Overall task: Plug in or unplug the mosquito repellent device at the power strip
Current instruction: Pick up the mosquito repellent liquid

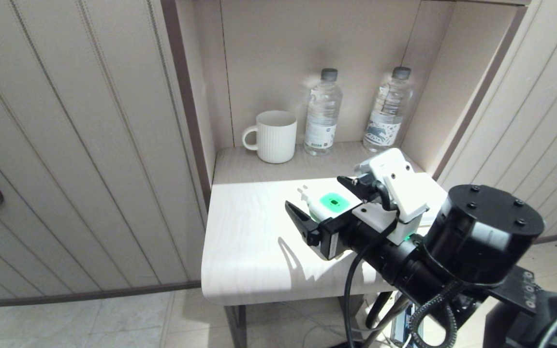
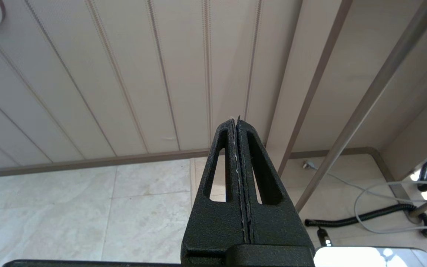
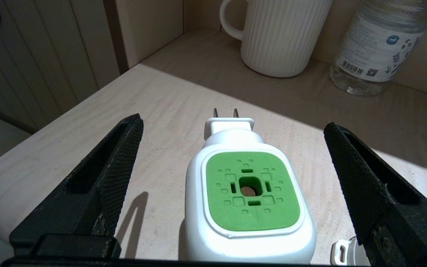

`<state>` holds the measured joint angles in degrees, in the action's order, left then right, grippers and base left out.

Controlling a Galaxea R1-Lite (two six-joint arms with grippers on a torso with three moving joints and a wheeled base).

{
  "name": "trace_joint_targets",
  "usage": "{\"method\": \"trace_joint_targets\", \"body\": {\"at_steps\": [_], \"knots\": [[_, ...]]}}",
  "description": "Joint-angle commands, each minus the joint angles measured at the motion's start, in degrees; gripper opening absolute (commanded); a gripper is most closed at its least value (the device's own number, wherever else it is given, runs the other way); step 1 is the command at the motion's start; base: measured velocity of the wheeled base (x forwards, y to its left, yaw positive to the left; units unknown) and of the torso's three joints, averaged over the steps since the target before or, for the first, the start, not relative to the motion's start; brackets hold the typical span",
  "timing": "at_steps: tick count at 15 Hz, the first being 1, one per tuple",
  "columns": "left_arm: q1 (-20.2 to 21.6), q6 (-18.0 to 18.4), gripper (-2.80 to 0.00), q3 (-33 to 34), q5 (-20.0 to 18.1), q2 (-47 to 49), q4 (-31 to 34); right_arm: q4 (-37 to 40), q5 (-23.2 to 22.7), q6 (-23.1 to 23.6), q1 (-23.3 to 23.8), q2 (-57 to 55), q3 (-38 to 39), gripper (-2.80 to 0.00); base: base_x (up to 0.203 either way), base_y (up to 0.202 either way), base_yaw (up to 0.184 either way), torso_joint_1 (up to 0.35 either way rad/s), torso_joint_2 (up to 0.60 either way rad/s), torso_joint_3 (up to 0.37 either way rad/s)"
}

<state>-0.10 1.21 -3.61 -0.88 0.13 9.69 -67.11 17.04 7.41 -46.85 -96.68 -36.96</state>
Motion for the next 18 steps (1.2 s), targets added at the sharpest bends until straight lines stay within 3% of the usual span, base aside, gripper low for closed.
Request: {"method": "trace_joint_targets", "body": {"at_steps": [1, 15, 17, 18], "knots": [[0.01, 0.02, -2.8, 0.0, 0.0, 0.04, 0.06, -0.31, 0.19, 0.06, -0.09, 0.09, -0.13, 0.0, 0.0, 0.0, 0.0, 0.0, 0.0, 0.0], [0.01, 0.02, -2.8, 0.0, 0.0, 0.04, 0.06, -0.38, 0.01, -0.03, -0.09, -0.35, -0.3, 0.0, 0.0, 0.0, 0.0, 0.0, 0.0, 0.0], [0.01, 0.02, -2.8, 0.0, 0.0, 0.04, -0.02, -0.3, 0.01, -0.03, -0.14, -0.52, -0.3, -2.8, 0.0, 0.0, 0.0, 0.0, 0.0, 0.0], [0.01, 0.02, -2.8, 0.0, 0.0, 0.04, -0.01, -0.3, 0.01, -0.03, -0.17, -0.69, -0.3, -2.8, 0.0, 0.0, 0.0, 0.0, 0.0, 0.0]]}}
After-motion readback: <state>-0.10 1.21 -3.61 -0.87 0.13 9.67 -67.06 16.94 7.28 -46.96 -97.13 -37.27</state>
